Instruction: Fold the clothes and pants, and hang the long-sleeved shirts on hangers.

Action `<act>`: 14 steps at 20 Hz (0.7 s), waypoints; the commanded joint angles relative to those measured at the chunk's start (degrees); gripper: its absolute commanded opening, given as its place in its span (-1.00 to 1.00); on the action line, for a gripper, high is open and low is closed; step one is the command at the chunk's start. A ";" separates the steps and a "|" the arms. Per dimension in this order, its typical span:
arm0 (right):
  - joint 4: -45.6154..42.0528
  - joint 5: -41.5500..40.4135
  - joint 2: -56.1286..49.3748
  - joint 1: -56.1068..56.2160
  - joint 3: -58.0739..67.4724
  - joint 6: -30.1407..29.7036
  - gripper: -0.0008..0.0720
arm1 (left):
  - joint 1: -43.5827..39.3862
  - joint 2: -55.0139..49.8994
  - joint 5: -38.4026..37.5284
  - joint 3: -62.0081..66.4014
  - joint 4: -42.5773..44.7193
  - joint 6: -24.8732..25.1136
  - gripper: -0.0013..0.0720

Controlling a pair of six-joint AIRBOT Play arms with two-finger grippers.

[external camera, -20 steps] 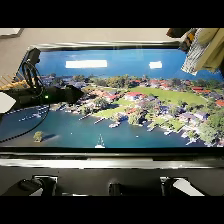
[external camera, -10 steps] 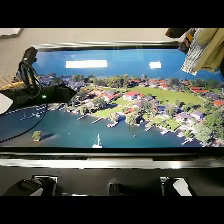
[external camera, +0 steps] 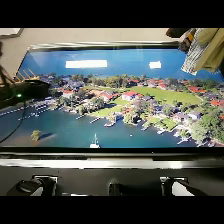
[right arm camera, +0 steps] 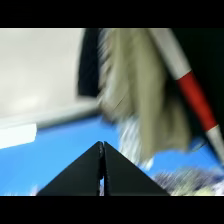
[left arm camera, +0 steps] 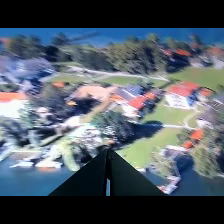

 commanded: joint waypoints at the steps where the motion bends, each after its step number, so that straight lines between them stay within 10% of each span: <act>1: -6.47 10.86 -4.13 18.14 -5.35 -4.13 -0.89 | 2.78 3.58 -4.24 -0.33 12.74 -3.98 -0.89; 14: -12.15 20.17 1.75 31.52 -37.46 0.11 -0.88 | 7.93 5.46 -4.79 -10.12 15.67 -0.79 -0.88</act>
